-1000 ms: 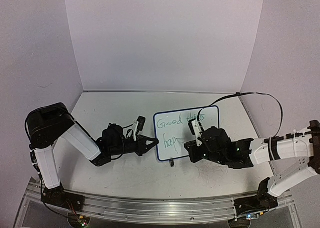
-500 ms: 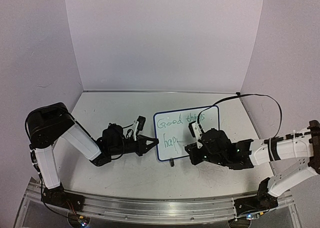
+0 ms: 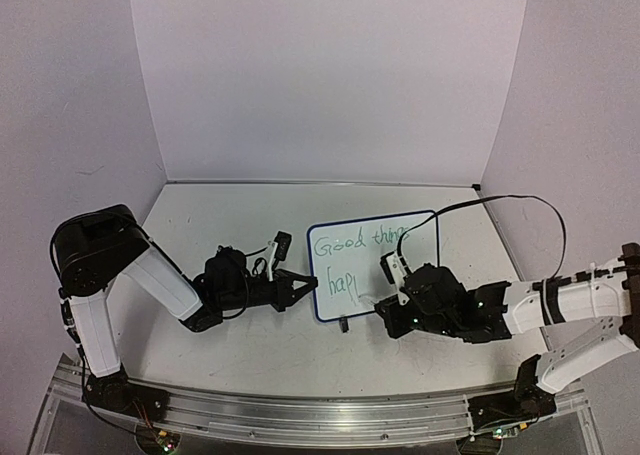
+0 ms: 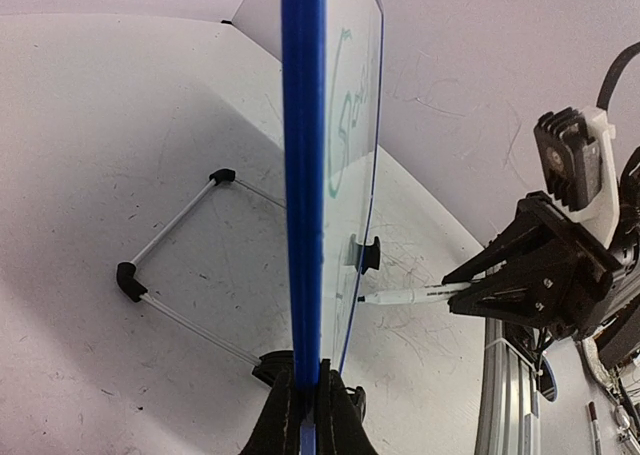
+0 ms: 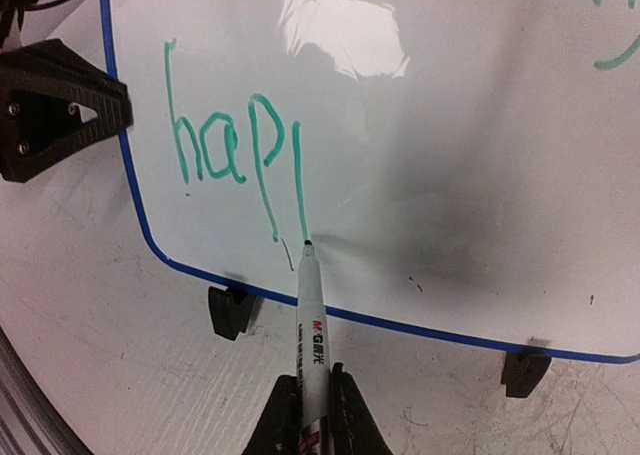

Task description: Write a sentence on the whiteboard

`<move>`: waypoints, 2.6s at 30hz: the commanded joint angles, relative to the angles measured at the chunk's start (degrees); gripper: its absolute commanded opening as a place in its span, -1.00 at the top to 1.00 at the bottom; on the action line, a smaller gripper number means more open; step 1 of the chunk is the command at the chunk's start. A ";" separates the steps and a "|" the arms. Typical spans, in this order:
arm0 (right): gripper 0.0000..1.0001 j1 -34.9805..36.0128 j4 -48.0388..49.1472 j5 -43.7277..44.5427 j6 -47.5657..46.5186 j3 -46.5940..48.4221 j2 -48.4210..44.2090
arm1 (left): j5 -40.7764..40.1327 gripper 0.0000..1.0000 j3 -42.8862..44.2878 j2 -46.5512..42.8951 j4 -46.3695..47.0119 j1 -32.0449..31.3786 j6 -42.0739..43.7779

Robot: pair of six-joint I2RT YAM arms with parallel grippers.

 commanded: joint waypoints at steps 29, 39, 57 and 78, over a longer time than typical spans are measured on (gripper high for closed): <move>1.00 -2.84 3.73 6.03 -1.72 4.02 -0.60 | -0.38 1.00 1.41 -2.69 -0.16 -0.02 1.91; 1.00 -2.88 2.35 4.49 -0.48 1.67 -1.81 | -0.51 1.00 1.30 -2.93 -0.35 -0.02 1.94; 1.00 -2.74 7.84 1.52 -0.90 3.92 2.96 | -0.55 1.00 1.49 -3.12 -0.83 -0.03 1.85; 1.00 -3.87 2.47 1.46 -1.36 -2.07 -8.48 | -0.88 1.00 0.79 -3.20 -1.16 -0.02 2.37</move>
